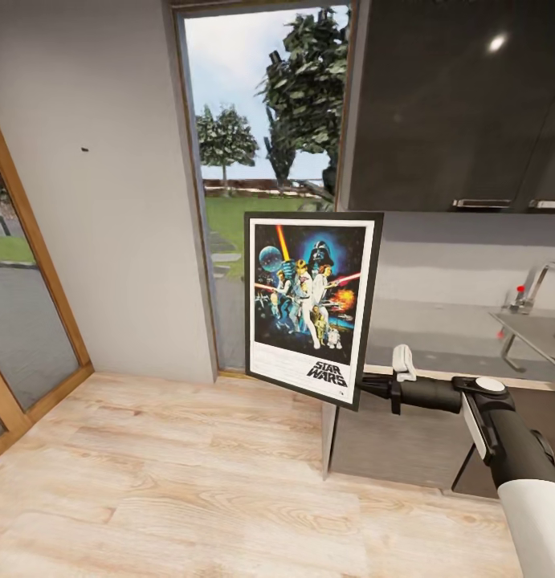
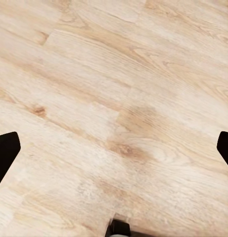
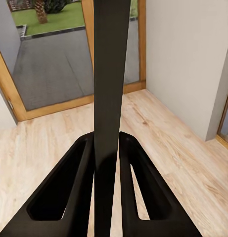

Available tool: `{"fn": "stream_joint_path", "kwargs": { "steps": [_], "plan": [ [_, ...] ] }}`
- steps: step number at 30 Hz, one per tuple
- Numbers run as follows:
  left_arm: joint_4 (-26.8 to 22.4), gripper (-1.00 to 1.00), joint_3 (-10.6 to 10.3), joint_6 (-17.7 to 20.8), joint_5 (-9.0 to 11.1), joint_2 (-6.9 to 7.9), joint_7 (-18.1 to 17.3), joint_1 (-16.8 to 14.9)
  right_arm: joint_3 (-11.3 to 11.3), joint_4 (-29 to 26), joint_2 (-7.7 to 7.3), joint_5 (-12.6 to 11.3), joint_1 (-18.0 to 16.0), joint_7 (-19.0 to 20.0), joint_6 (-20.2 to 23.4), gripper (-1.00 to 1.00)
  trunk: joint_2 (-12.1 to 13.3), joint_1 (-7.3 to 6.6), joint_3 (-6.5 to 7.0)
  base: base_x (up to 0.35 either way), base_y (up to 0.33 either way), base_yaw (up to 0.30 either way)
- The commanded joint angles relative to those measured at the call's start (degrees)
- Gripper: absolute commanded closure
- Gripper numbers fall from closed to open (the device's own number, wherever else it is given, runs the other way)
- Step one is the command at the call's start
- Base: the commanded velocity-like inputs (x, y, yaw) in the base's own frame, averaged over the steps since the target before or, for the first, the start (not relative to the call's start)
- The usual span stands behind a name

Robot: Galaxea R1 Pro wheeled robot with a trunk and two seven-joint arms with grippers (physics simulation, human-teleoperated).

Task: Pick up the poster from the kitchen countertop and hang it on one of the wall nails in the kitchen.

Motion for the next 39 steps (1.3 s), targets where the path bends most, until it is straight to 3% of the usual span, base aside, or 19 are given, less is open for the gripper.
{"fn": "stream_joint_path", "kwargs": {
  "steps": [1, 8, 39],
  "plan": [
    [-0.13, -1.00, 0.12, 0.46, 0.22, -0.02, -0.31, -0.01, -0.12, -0.06, 0.03, 0.26, -0.06, 0.46, 0.77, 1.00, 0.30, -0.19, 0.07, 0.000, 0.000, 0.000],
    [-0.12, -1.00, 0.12, 0.46, 0.22, -0.02, -0.30, -0.01, -0.12, -0.06, 0.03, 0.26, -0.04, 0.46, 0.71, 1.00, 3.11, -1.73, 1.33, 0.000, 0.000, 0.000],
    [1.11, -1.00, 0.05, 0.39, 0.22, -0.02, -0.30, 0.02, 0.19, -0.40, 0.08, 0.27, -0.04, 0.46, 0.70, 1.00, 3.11, -1.73, 1.33, 0.000, 0.028, 0.000]
  ]
}}
